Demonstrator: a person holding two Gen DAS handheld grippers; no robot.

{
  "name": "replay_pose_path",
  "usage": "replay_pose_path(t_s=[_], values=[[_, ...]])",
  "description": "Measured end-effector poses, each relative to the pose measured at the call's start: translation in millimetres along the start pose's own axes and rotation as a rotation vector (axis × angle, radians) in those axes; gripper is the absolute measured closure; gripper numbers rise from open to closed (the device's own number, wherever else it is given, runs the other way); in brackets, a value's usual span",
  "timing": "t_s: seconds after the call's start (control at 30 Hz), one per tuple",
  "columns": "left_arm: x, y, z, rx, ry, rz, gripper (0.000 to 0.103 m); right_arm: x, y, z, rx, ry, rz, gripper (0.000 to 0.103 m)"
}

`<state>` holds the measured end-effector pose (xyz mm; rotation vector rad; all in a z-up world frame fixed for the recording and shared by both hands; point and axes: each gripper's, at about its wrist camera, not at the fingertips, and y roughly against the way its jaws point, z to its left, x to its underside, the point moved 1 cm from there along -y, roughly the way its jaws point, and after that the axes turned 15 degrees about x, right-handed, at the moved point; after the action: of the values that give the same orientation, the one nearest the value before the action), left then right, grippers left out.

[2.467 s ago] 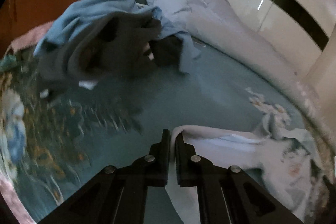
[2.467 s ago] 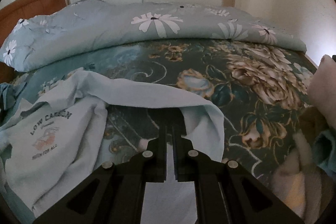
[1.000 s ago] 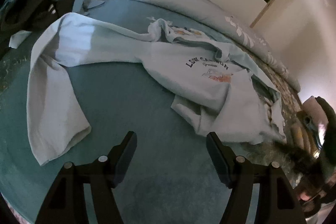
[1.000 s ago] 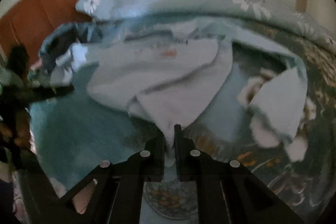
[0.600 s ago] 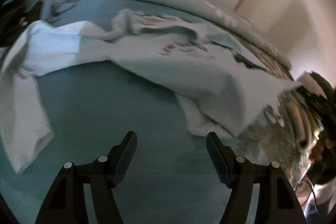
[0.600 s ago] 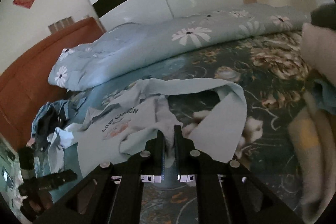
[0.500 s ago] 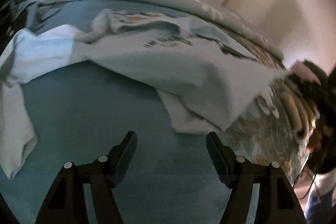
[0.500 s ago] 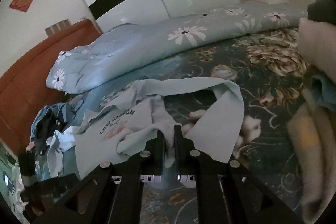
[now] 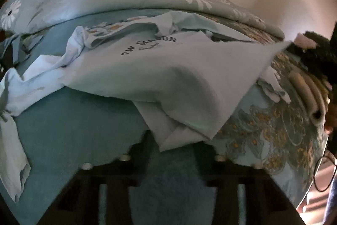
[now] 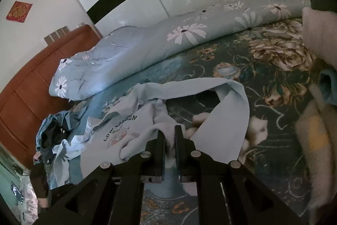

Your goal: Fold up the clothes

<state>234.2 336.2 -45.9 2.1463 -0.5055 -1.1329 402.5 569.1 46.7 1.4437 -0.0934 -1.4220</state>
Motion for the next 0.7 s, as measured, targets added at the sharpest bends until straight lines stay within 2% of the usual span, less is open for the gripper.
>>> replay_pose_path(t_s=[0.03, 0.13, 0.4, 0.53, 0.6, 0.63, 0.7], values=[[-1, 4, 3, 0.013, 0.017, -0.016, 0.09, 1, -1, 0, 0.0, 0.001, 0.003, 0.095], [-3, 21, 10, 0.067, 0.066, -0.075, 0.094, 2, -1, 1, 0.002, 0.01, 0.001, 0.095], [-30, 91, 35, 0.159, 0.145, -0.212, 0.095, 6, 21, 24, -0.058, 0.1, -0.042, 0.095], [-33, 122, 55, 0.219, 0.209, -0.264, 0.095, 6, 27, 37, -0.103, 0.129, -0.05, 0.095], [-32, 127, 71, 0.185, 0.245, -0.266, 0.095, 8, 13, 36, -0.089, 0.121, -0.015, 0.095], [-31, 123, 81, 0.14, 0.263, -0.251, 0.095, 9, 6, 35, -0.083, 0.118, 0.003, 0.095], [-26, 109, 103, 0.115, 0.327, -0.212, 0.095, 11, -9, 34, -0.069, 0.11, 0.038, 0.095]])
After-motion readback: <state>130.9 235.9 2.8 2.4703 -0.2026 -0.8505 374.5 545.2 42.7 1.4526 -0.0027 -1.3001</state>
